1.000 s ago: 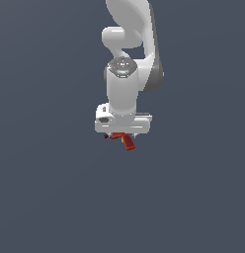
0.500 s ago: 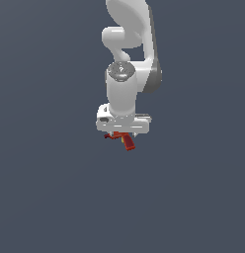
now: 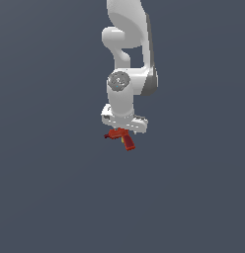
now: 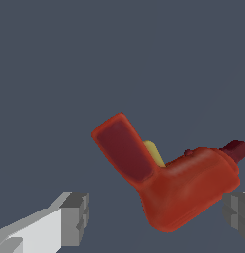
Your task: Pick up the object and move it to a goal position.
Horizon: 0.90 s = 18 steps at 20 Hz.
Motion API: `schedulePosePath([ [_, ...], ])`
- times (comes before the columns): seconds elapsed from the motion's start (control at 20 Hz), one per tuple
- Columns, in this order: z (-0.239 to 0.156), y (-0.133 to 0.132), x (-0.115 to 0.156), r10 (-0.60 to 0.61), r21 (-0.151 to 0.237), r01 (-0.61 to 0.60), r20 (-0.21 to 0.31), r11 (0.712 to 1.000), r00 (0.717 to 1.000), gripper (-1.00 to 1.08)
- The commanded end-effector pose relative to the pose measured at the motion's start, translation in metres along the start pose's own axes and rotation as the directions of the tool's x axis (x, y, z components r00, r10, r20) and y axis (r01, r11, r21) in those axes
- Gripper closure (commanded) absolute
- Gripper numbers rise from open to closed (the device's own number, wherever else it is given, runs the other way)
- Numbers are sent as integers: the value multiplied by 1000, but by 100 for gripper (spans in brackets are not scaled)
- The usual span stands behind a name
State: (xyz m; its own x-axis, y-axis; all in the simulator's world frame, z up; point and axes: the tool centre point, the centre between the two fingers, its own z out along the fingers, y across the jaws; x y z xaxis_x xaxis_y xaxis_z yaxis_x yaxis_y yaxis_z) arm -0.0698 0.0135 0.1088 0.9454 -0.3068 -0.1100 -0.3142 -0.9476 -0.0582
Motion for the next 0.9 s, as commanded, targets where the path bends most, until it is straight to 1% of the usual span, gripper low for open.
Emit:
schedulePosePath([
  [0.0, 15, 4, -17, 72, 9, -72, 26, 997, 997, -100],
  [0.2, 31, 10, -38, 158, 13, -159, 58, 987, 986, -100],
  [0.4, 42, 14, -52, 213, 13, -214, 78, 977, 974, -100],
  [0.6, 46, 16, -58, 236, 11, -238, 87, 971, 968, -100],
  [0.85, 48, 16, -57, 232, 11, -233, 86, 972, 969, -100],
])
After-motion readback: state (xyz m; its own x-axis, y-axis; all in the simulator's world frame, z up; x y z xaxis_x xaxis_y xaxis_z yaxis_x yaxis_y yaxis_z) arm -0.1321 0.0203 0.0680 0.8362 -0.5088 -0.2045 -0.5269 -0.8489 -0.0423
